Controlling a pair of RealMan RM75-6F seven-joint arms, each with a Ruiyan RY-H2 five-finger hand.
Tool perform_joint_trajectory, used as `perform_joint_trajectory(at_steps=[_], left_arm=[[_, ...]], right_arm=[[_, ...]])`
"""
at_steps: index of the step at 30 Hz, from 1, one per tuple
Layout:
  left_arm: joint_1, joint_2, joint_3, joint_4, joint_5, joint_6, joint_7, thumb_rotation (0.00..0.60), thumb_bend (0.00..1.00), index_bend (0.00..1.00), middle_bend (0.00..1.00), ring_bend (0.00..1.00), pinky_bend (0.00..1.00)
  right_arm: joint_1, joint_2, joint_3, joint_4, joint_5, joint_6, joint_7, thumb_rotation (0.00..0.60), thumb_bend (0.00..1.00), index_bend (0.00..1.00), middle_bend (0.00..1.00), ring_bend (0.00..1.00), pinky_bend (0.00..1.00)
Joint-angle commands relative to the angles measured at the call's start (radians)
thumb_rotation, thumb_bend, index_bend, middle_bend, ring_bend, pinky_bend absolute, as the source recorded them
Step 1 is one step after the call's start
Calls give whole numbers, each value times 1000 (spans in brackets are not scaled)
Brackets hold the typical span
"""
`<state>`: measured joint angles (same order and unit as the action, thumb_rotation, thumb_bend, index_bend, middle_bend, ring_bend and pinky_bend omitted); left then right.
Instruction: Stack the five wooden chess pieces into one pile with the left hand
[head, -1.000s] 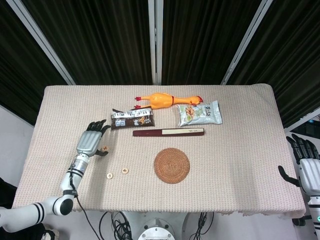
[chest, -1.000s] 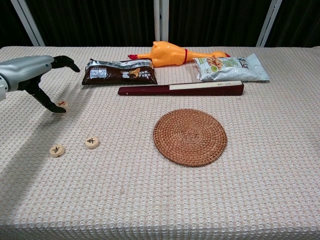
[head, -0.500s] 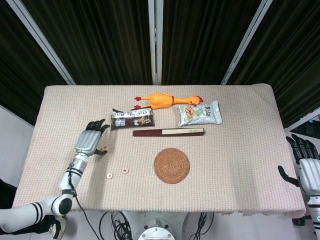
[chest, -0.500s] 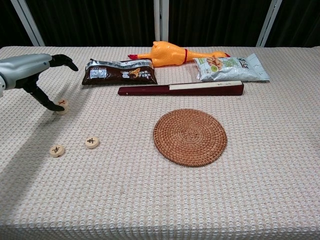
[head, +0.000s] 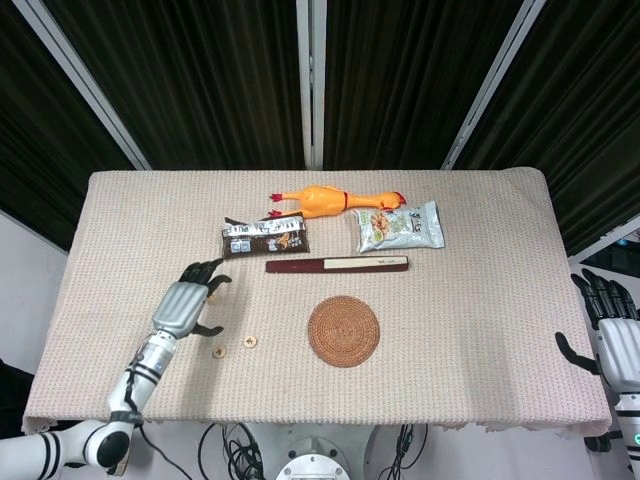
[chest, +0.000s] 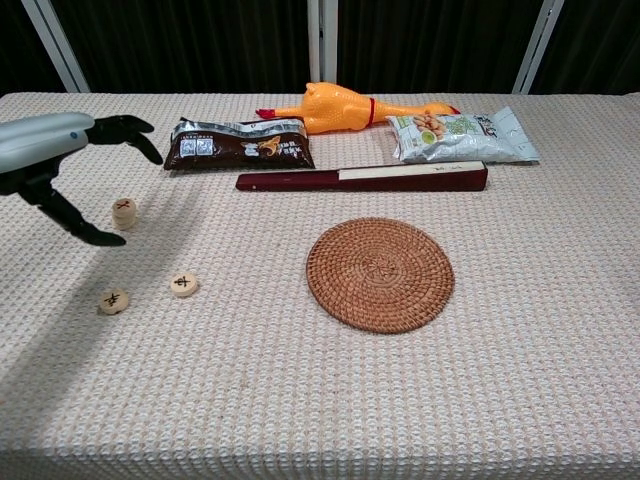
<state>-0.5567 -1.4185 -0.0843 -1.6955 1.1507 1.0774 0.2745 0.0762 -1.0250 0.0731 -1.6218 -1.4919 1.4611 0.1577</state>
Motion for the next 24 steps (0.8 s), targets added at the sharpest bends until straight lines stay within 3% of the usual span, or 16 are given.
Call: perform_joint_trajectory(at_steps=[1, 11, 24], left_arm=[[49, 52, 65, -91, 10, 25, 30, 600, 123, 228, 0, 0, 0], [130, 25, 143, -94, 66, 80, 25, 600, 123, 279, 0, 0, 0], [144, -63, 112, 24, 105, 74, -30, 600, 198, 370, 0, 0, 0]], right_arm=[[0, 0, -1, 0, -3, 1, 0, 600, 282, 0, 0, 0, 0], [-2, -4, -3, -1, -9, 9, -3, 600, 282, 0, 0, 0, 0], [0, 1, -2, 7, -7, 3, 13, 600, 282, 0, 0, 0, 0]])
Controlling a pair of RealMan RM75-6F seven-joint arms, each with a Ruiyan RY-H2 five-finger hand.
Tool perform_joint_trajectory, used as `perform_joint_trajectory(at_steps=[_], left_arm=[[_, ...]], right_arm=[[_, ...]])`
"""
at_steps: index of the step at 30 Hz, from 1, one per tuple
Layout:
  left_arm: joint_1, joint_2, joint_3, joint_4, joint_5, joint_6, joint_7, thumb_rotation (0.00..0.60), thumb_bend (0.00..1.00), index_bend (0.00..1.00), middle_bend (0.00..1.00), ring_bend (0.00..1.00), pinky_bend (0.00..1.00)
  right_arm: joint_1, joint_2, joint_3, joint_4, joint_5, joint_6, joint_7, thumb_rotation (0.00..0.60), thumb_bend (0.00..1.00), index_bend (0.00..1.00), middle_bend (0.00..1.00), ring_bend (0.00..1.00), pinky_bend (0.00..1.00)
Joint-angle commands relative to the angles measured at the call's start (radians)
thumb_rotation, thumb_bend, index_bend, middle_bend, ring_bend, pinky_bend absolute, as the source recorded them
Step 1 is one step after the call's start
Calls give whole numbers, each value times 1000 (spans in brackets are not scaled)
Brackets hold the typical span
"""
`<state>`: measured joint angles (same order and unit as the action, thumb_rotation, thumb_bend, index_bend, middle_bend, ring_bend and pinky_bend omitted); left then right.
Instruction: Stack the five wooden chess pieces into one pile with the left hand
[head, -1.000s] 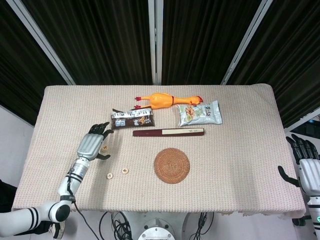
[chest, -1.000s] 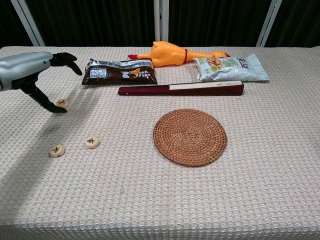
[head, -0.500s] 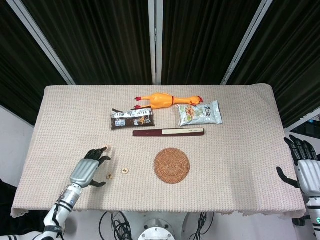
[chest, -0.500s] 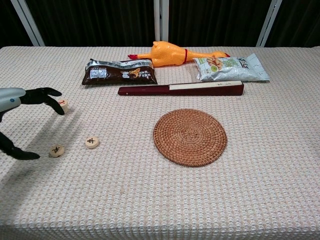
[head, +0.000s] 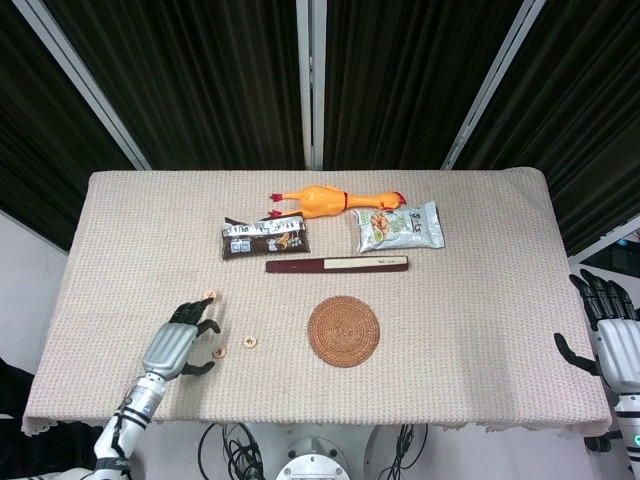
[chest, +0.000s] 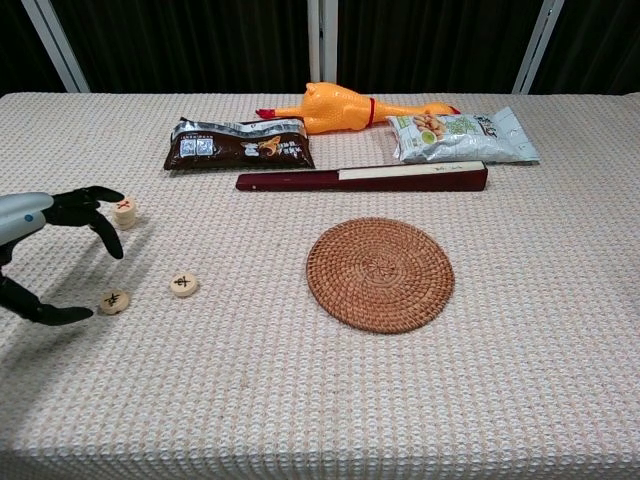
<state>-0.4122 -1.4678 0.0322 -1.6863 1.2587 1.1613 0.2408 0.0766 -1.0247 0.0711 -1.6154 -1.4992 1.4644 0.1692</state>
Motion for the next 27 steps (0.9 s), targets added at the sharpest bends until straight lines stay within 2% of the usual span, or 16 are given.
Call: perform_joint_trajectory(at_steps=[1, 11, 27], left_arm=[[1, -19, -5, 20, -7, -13, 5, 600, 200, 372, 0, 0, 0], [16, -69, -9, 65, 6, 1, 34, 600, 211, 409, 0, 0, 0], [47, -98, -10, 94, 33, 39, 75, 600, 217, 445, 0, 0, 0]], right_arm=[[-1, 1, 1, 1, 1, 2, 4, 600, 282, 0, 0, 0, 0], [-4, -2, 4, 2, 4, 9, 7, 600, 282, 0, 0, 0, 0], [-2, -4, 4, -2, 11, 1, -5, 600, 282, 0, 0, 0, 0]])
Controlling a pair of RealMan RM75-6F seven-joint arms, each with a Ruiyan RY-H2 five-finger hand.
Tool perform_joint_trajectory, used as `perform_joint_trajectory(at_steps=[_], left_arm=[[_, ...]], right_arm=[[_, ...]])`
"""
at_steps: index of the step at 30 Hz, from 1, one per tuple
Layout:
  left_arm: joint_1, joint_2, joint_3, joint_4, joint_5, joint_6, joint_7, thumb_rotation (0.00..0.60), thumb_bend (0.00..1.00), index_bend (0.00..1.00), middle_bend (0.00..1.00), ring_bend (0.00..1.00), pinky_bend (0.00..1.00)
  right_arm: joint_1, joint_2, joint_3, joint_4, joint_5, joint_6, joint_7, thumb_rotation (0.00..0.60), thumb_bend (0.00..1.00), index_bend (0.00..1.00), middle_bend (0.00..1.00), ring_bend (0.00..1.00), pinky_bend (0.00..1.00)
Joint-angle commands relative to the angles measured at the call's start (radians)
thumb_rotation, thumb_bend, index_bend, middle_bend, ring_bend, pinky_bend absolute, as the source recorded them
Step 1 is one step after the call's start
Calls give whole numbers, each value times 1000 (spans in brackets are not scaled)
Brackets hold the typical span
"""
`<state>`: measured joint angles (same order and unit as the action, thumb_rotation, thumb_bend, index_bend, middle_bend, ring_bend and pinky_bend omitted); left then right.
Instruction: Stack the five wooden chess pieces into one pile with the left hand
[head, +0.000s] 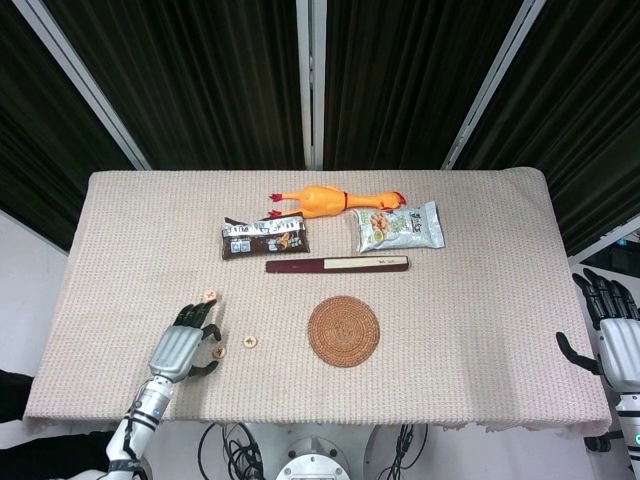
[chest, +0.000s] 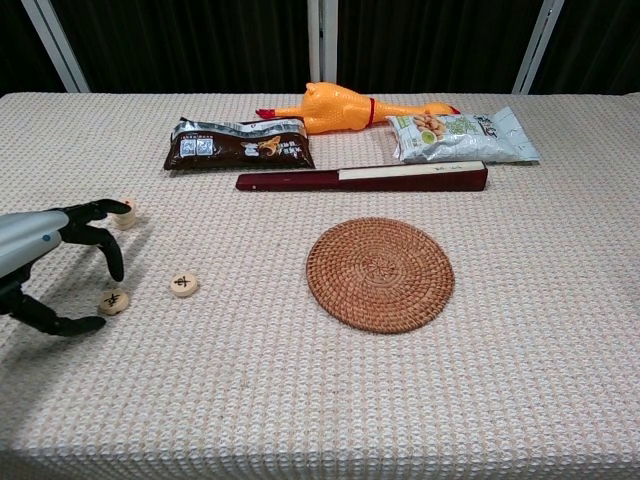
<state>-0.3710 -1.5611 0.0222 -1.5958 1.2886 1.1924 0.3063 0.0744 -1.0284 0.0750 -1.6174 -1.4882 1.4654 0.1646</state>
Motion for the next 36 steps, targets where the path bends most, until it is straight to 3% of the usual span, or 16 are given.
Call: perform_joint_trajectory(at_steps=[1, 15, 20, 36], left_arm=[[8, -7, -1, 4, 3, 12, 12, 600, 217, 446, 0, 0, 0], [20, -22, -10, 17, 6, 8, 20, 600, 216, 446, 22, 0, 0], [25, -33, -13, 29, 19, 18, 15, 600, 217, 448, 74, 12, 2], [30, -46, -17, 49, 39, 6, -16, 600, 225, 482, 165, 118, 181]], right_arm=[[0, 0, 0, 0, 0, 0, -1, 600, 282, 0, 0, 0, 0], [1, 1, 0, 0, 2, -3, 0, 600, 281, 0, 0, 0, 0], [2, 1, 0, 0, 2, -6, -1, 600, 282, 0, 0, 0, 0], [6, -1, 4, 1, 15, -16, -4, 600, 282, 0, 0, 0, 0]])
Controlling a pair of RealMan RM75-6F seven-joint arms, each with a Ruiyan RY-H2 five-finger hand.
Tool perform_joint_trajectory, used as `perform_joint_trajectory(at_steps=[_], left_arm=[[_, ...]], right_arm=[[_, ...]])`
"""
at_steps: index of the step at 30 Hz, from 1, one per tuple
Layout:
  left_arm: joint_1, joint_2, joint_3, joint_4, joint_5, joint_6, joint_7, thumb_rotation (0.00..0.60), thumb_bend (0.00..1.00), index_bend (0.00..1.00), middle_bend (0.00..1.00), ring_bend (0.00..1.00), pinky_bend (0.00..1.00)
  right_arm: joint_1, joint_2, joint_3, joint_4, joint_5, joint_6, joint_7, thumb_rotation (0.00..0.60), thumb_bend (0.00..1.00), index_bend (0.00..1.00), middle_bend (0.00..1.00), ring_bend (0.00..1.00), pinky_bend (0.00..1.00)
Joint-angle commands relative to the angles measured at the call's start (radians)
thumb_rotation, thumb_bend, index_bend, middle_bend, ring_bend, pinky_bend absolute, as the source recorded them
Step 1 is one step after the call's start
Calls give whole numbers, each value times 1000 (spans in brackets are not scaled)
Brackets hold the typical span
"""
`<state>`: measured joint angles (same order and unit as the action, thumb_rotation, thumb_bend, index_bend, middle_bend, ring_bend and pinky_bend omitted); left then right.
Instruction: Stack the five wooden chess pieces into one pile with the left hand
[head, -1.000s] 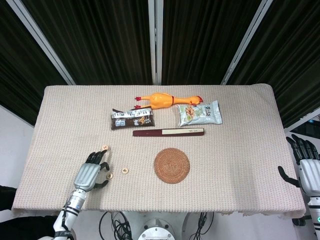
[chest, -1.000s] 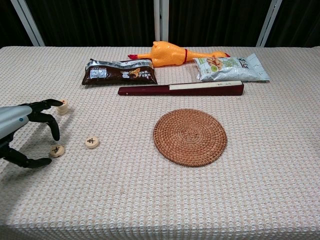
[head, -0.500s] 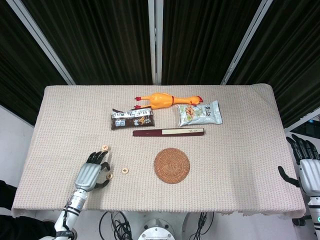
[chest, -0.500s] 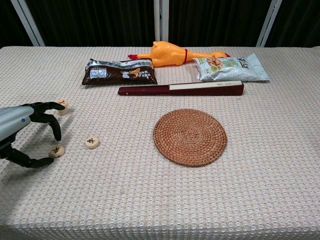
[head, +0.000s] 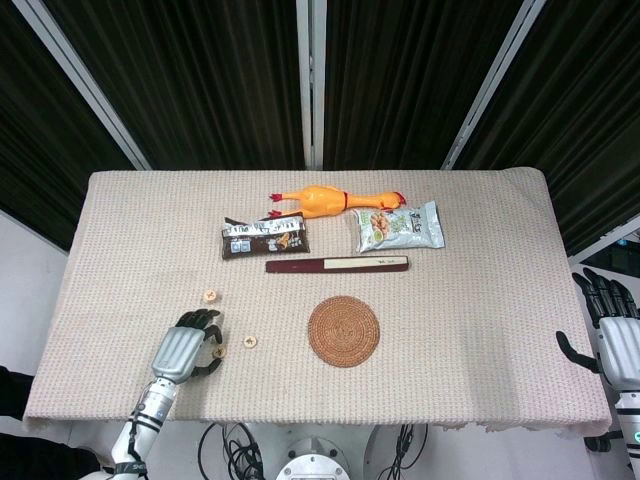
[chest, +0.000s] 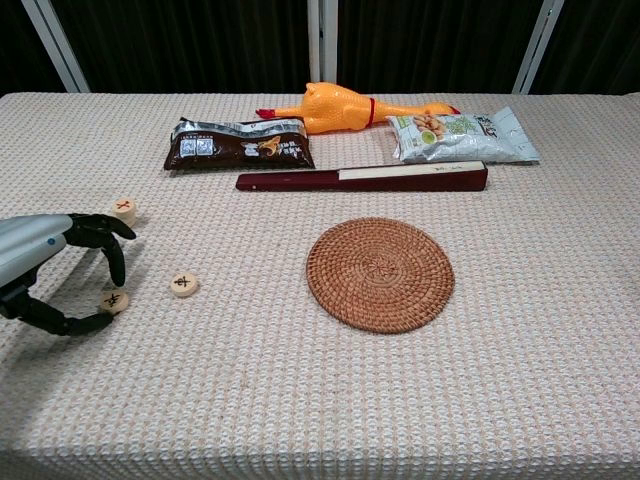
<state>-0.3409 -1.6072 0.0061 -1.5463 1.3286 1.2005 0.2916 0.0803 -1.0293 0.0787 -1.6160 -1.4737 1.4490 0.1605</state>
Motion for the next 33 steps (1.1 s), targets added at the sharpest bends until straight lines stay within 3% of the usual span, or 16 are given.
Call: perform_joint_trajectory(at_steps=[1, 18, 33], left_arm=[[0, 0, -1, 0, 0, -3, -2, 600, 225, 484, 167, 118, 182], [-6, 6, -10, -2, -22, -36, 5, 600, 240, 514, 173, 122, 184], [5, 75, -33, -90, 4, 26, 28, 600, 243, 540, 181, 124, 184]], right_arm=[[0, 0, 0, 0, 0, 0, 0, 600, 282, 0, 0, 0, 0], [1, 0, 0, -1, 1, -3, -1, 600, 281, 0, 0, 0, 0], [2, -1, 0, -1, 1, -4, -2, 600, 282, 0, 0, 0, 0]])
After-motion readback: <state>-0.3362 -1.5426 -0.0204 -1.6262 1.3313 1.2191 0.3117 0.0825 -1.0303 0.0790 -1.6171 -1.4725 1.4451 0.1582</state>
